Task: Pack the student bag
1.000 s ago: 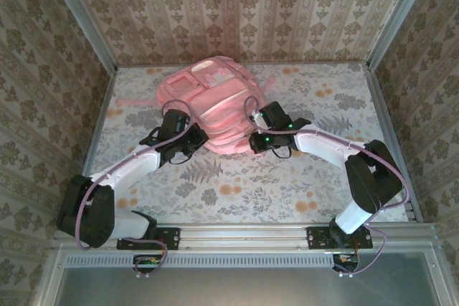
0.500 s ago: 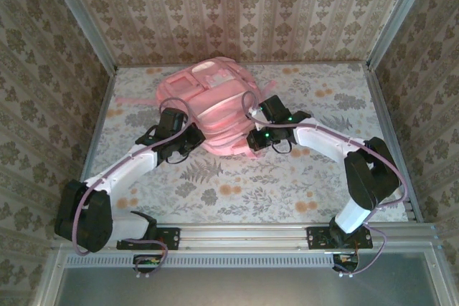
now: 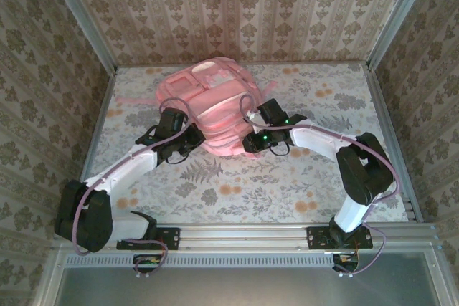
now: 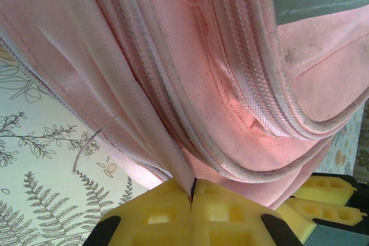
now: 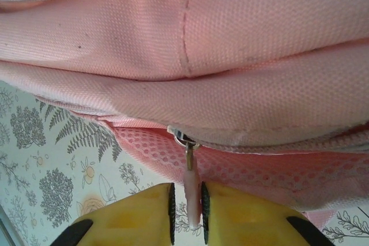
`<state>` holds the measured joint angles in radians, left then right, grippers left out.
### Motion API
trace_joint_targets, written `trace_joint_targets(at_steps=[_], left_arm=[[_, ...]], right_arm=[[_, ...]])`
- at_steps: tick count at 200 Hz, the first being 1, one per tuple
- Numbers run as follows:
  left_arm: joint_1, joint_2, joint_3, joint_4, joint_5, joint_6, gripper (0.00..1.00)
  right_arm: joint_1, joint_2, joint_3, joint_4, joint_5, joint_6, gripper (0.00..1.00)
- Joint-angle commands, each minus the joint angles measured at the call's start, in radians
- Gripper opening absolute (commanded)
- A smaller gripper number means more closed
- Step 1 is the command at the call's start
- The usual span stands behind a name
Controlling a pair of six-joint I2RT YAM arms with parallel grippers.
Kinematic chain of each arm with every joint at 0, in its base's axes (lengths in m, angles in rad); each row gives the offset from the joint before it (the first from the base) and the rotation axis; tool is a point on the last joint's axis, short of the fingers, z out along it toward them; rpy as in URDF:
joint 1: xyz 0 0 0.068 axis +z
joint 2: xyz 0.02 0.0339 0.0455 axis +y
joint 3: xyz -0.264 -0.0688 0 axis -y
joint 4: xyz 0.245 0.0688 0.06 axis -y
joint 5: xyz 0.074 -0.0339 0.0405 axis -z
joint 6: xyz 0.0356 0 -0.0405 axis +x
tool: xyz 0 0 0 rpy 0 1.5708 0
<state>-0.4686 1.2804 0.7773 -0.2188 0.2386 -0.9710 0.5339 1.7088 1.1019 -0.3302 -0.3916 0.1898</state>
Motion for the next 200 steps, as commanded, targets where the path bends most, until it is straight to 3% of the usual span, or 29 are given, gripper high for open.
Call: trace_joint_targets(at_steps=[1, 34, 64, 99, 146, 200], left_arm=[[0.005, -0.029, 0.027, 0.002, 0.01, 0.028, 0.0], [0.006, -0.023, 0.022, 0.008, 0.013, 0.025, 0.0], [0.006, -0.029, 0.016, 0.005, 0.013, 0.03, 0.0], [0.041, -0.038, 0.019, -0.032, 0.013, 0.056, 0.0], [0.067, -0.058, 0.046, -0.131, -0.01, 0.13, 0.0], [0.092, -0.08, 0.071, -0.211, -0.035, 0.199, 0.0]], right_arm=[[-0.003, 0.022, -0.013, 0.033, -0.004, 0.016, 0.24], [-0.003, 0.047, 0.001, 0.028, 0.016, 0.017, 0.22], [-0.004, 0.059, 0.013, 0.016, 0.037, 0.01, 0.0], [-0.02, 0.009, -0.003, 0.009, 0.065, -0.004, 0.0], [-0.041, 0.012, 0.058, -0.134, 0.123, -0.081, 0.0], [-0.05, 0.057, 0.164, -0.311, 0.278, -0.175, 0.0]])
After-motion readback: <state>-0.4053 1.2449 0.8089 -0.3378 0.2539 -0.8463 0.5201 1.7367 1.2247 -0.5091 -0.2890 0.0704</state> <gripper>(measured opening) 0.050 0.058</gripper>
